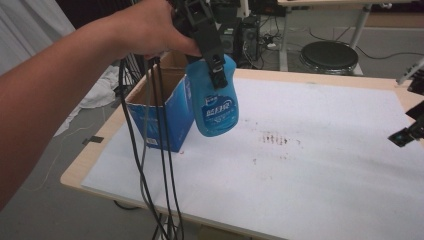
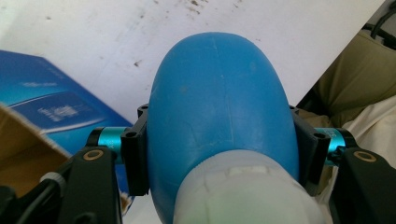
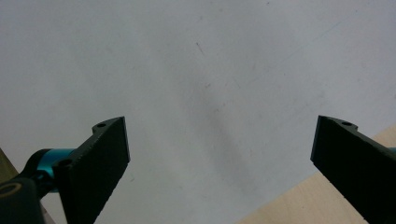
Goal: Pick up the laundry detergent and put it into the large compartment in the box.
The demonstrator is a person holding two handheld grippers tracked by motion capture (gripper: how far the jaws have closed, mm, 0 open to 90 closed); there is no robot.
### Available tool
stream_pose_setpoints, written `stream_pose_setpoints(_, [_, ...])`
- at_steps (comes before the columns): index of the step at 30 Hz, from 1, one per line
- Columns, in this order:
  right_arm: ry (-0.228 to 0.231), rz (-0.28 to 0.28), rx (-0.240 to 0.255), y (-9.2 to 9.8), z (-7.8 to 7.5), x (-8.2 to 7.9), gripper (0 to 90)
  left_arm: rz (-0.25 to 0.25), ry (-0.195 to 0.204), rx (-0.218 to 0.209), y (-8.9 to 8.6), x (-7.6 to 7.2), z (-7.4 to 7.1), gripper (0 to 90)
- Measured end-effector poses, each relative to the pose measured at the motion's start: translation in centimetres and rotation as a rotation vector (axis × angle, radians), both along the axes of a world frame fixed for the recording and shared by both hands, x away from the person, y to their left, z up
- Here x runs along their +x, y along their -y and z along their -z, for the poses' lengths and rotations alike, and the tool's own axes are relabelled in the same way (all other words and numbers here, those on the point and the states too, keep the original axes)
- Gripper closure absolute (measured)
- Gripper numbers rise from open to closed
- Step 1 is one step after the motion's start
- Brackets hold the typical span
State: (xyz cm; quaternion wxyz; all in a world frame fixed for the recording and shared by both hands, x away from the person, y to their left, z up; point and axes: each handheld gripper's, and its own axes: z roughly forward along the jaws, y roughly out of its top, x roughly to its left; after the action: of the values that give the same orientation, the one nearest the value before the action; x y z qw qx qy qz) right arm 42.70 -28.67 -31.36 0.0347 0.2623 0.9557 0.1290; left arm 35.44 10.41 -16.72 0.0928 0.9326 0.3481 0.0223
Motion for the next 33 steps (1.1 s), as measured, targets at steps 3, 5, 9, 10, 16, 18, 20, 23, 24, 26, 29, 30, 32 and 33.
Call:
stream_pose_setpoints(3, [0.0,-0.004,0.003,-0.1,0.0,0.0,3.6,-0.028,0.009,-0.007,-0.6,0.0,-1.5,37.3])
stream_pose_setpoints(5, [-0.003,-0.004,0.002,-0.1,0.0,0.1,3.6,-0.04,0.02,-0.008,-1.0,0.0,-2.6,37.3])
stream_pose_setpoints(9, [-0.002,-0.006,0.003,0.0,0.1,0.1,3.6,-0.058,0.036,-0.021,-2.3,-0.2,-4.6,37.3])
stream_pose_setpoints(10, [-0.004,-0.003,0.002,0.0,0.1,0.2,3.6,-0.059,0.039,-0.025,-2.6,-0.2,-5.1,37.3])
stream_pose_setpoints(16, [-0.005,-0.005,0.005,-0.1,0.1,0.3,3.6,-0.076,0.047,-0.04,-4.5,-0.2,-7.3,37.3])
stream_pose_setpoints(18, [-0.005,-0.003,0.006,-0.2,0.1,0.2,3.6,-0.078,0.045,-0.047,-5.2,-0.2,-7.9,37.4])
stream_pose_setpoints(20, [-0.005,0.0,0.004,-0.1,0.1,0.2,3.6,-0.09,0.052,-0.056,-6.0,-0.1,-8.5,37.4])
stream_pose_setpoints(23, [-0.006,0.008,0.004,0.0,0.1,0.2,3.6,-0.116,0.06,-0.057,-7.0,0.0,-9.1,37.4])
stream_pose_setpoints(24, [-0.006,0.009,0.004,0.0,0.1,0.2,3.6,-0.113,0.064,-0.053,-7.4,0.1,-9.2,37.4])
stream_pose_setpoints(26, [-0.007,0.009,0.004,0.1,0.1,0.2,3.6,-0.118,0.065,-0.055,-7.8,0.2,-9.3,37.4])
stream_pose_setpoints(29, [-0.007,0.013,0.001,0.0,0.1,0.3,3.6,-0.127,0.06,-0.051,-9.3,0.7,-9.5,37.4])
stream_pose_setpoints(30, [-0.007,0.013,0.001,0.0,0.1,0.3,3.6,-0.127,0.06,-0.051,-9.3,0.7,-9.5,37.4])
stream_pose_setpoints(32, [-0.009,0.016,0.001,0.0,0.2,0.3,3.6,-0.131,0.055,-0.044,-9.8,1.0,-9.4,37.4])
stream_pose_setpoints(33, [-0.009,0.018,-0.002,0.0,0.2,0.4,3.6,-0.125,0.066,-0.036,-10.3,1.3,-9.3,37.4])
